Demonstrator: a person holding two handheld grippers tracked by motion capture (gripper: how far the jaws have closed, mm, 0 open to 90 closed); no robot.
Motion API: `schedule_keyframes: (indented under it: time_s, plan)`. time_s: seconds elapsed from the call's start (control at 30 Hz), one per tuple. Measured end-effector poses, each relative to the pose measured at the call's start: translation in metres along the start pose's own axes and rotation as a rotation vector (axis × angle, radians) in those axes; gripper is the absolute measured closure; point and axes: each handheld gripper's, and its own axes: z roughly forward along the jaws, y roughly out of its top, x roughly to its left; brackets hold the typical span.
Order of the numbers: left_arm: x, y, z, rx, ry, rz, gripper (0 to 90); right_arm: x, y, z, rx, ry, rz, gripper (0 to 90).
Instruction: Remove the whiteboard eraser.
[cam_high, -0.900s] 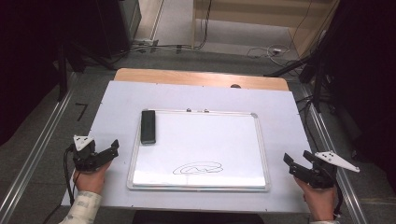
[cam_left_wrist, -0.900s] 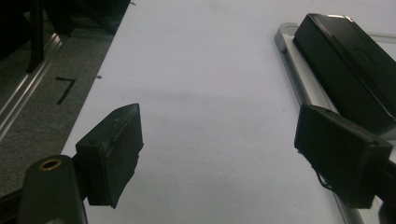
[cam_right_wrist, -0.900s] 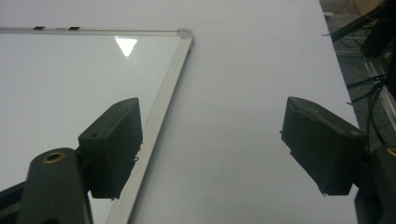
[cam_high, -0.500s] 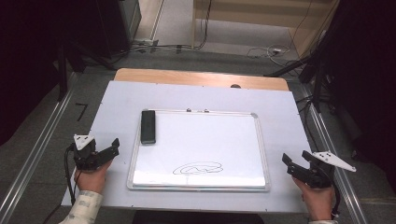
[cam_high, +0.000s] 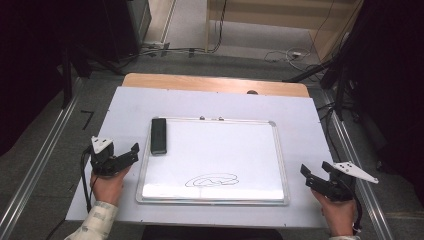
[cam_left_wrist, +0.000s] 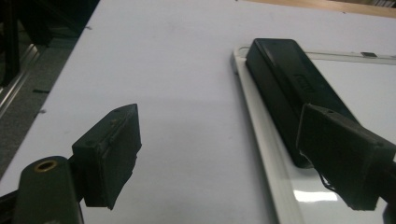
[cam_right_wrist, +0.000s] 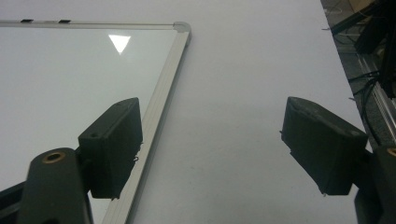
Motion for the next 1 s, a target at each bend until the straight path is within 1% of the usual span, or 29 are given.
schedule_keyframes:
  time_s: [0.03,0.07,0.17,0.2,0.27,0.3,0.33,0.37,0.43,0.5,0.57,0.63,0.7,0.73,0.77,0.8,0.9,1.0]
  plan:
    - [0.0,0.0,0.0,0.0,0.0,0.0,14.4,0.0,0.0,0.0,0.0,0.002,-0.001,19.1]
    - [-0.007,0.004,0.004,0.006,-0.009,0.013,14.4,0.0,0.0,0.0,0.0,0.003,-0.001,19.1]
    - [-0.018,0.012,0.009,0.005,-0.015,0.022,14.6,0.001,0.0,0.001,0.004,0.011,-0.001,19.1]
    - [-0.018,0.012,0.009,0.005,-0.015,0.022,14.7,0.001,0.0,0.001,0.004,0.013,-0.001,19.1]
    - [-0.025,0.017,0.014,-0.001,-0.014,0.015,14.7,0.001,0.0,0.001,0.005,0.013,-0.002,19.2]
    - [-0.031,0.02,0.019,0.0,-0.01,0.015,14.7,0.001,-0.001,0.002,0.008,0.012,-0.005,19.2]
    - [-0.031,0.02,0.019,0.0,-0.01,0.015,14.7,0.001,-0.001,0.002,0.008,0.012,-0.005,19.2]
    - [-0.034,0.022,0.023,0.0,-0.008,0.014,14.7,0.001,-0.001,0.002,0.008,0.015,-0.004,19.2]
    - [-0.039,0.024,0.029,0.01,-0.011,0.019,14.7,0.001,-0.001,0.002,0.009,0.016,-0.002,19.2]
    - [-0.044,0.025,0.033,0.01,-0.012,0.024,15.0,0.002,-0.001,0.003,0.011,0.02,-0.008,19.2]
    - [-0.051,0.029,0.039,0.007,-0.004,0.032,15.5,0.003,-0.001,0.003,0.015,0.022,-0.012,19.2]
    - [-0.052,0.03,0.042,0.009,-0.003,0.031,16.6,0.003,-0.001,0.004,0.016,0.022,-0.01,19.2]
    - [-0.058,0.032,0.051,0.021,0.008,0.033,16.6,0.003,-0.001,0.004,0.014,0.022,-0.011,19.2]
    - [-0.058,0.032,0.051,0.021,0.008,0.033,16.6,0.003,-0.001,0.004,0.014,0.022,-0.011,19.2]
    - [-0.062,0.033,0.058,0.037,0.015,0.043,16.6,0.003,-0.001,0.004,0.014,0.023,-0.011,19.2]
    - [-0.064,0.033,0.061,0.043,0.019,0.053,16.6,0.003,-0.001,0.004,0.013,0.022,-0.011,19.2]
    - [-0.068,0.034,0.065,0.039,0.021,0.047,17.4,0.003,-0.001,0.004,0.013,0.024,-0.007,19.2]
    - [-0.072,0.036,0.072,0.04,0.03,0.053,17.5,0.003,-0.002,0.004,0.015,0.023,-0.006,19.2]
